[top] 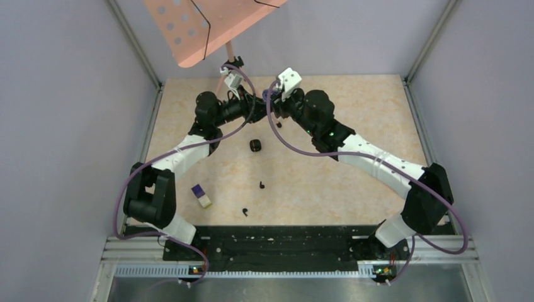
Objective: Insert the wireless bluetooth earbuds into the charging case
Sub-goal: Place the earbud in the charging case.
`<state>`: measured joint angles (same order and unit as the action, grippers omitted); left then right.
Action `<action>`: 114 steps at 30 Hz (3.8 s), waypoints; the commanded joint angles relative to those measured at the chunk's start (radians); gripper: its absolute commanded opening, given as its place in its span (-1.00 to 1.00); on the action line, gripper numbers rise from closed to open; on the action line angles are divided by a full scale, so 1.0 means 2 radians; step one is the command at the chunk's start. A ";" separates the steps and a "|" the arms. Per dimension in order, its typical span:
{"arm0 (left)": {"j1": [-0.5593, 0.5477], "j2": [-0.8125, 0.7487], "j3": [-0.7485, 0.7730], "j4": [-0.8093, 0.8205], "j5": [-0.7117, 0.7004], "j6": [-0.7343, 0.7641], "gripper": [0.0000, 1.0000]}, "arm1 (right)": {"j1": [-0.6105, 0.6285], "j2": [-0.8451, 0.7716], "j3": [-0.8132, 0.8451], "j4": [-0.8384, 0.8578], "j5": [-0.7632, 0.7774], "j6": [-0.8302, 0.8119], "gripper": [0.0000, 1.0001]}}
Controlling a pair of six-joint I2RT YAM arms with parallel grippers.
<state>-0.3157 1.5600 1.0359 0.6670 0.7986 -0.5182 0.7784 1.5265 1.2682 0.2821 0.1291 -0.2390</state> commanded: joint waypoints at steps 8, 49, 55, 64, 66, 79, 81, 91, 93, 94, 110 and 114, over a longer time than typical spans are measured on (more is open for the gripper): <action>0.001 -0.003 0.005 0.060 0.025 -0.031 -1.00 | -0.041 -0.023 0.100 -0.158 -0.137 0.094 0.37; 0.008 -0.004 -0.016 0.075 0.111 0.015 -1.00 | -0.119 0.049 0.221 -0.336 -0.394 0.136 -0.34; 0.008 -0.003 -0.014 0.072 0.112 0.017 -1.00 | -0.118 0.057 0.226 -0.329 -0.397 0.134 -0.41; 0.008 0.002 -0.010 0.071 0.116 0.018 -1.00 | -0.115 0.065 0.229 -0.327 -0.403 0.127 -0.54; 0.008 0.002 -0.010 0.070 0.117 0.018 -1.00 | -0.113 0.066 0.229 -0.327 -0.403 0.124 -0.56; 0.011 0.002 -0.009 0.056 0.160 0.041 -1.00 | -0.108 0.048 0.227 -0.370 -0.428 -0.001 -1.00; 0.013 0.004 -0.005 0.056 0.168 0.040 -1.00 | -0.108 0.043 0.224 -0.375 -0.429 -0.019 -1.00; 0.013 0.008 0.000 0.040 0.180 0.041 -1.00 | -0.107 0.030 0.211 -0.378 -0.445 -0.046 -1.00; 0.013 0.011 0.002 0.040 0.183 0.040 -1.00 | -0.105 0.028 0.208 -0.379 -0.440 -0.052 -1.00; 0.013 0.011 0.002 0.040 0.183 0.040 -1.00 | -0.103 0.028 0.208 -0.382 -0.438 -0.057 -1.00; 0.011 0.002 0.001 0.030 0.191 0.057 -1.00 | -0.084 0.044 0.225 -0.422 -0.411 -0.098 -1.00; 0.011 0.000 -0.002 0.026 0.190 0.061 -1.00 | -0.085 0.040 0.225 -0.429 -0.409 -0.107 -1.00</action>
<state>-0.2951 1.5806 1.0080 0.6933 1.1683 -0.4255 0.5941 1.6314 1.6772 -0.5552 -0.6804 -0.4232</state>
